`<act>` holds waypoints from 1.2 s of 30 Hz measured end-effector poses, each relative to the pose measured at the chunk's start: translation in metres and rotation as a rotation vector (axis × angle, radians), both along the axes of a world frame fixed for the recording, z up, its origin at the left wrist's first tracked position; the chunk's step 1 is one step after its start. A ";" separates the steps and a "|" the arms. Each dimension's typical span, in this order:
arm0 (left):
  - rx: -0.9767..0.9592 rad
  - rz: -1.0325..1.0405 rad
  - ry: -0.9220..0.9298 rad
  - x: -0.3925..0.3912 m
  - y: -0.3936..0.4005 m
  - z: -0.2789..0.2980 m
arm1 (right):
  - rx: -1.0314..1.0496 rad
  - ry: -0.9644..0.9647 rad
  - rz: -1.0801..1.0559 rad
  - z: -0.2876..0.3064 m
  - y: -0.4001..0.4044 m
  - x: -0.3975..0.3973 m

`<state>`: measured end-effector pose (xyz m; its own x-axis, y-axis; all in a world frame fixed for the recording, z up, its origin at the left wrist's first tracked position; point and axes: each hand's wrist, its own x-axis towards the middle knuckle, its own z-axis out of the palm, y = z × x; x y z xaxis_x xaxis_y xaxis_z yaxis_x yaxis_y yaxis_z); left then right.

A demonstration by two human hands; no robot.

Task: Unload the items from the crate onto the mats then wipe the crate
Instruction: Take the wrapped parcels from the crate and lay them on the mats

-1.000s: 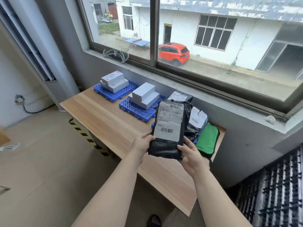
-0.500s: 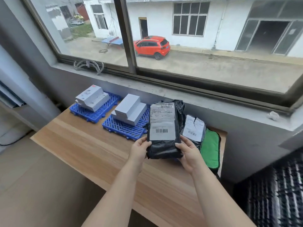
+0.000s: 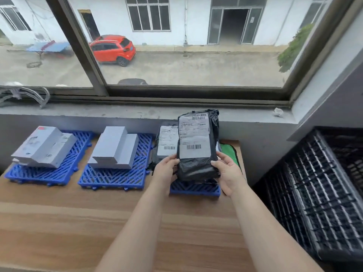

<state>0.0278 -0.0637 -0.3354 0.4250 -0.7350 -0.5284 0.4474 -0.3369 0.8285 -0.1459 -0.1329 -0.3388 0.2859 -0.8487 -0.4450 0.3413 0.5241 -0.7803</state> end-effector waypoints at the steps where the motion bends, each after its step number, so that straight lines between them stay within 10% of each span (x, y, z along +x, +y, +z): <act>1: 0.000 -0.023 0.007 0.006 -0.006 -0.001 | 0.001 0.003 -0.027 0.000 -0.002 0.004; 19: 0.170 -0.437 -0.072 -0.007 -0.075 -0.011 | -0.021 0.425 -0.264 -0.038 -0.037 0.000; 27: 0.365 -0.559 -0.291 -0.007 -0.094 -0.018 | -0.068 0.571 -0.077 -0.063 -0.064 0.018; 36: 0.377 -0.715 -0.447 -0.010 -0.100 -0.012 | -0.286 1.240 0.335 -0.072 -0.064 0.015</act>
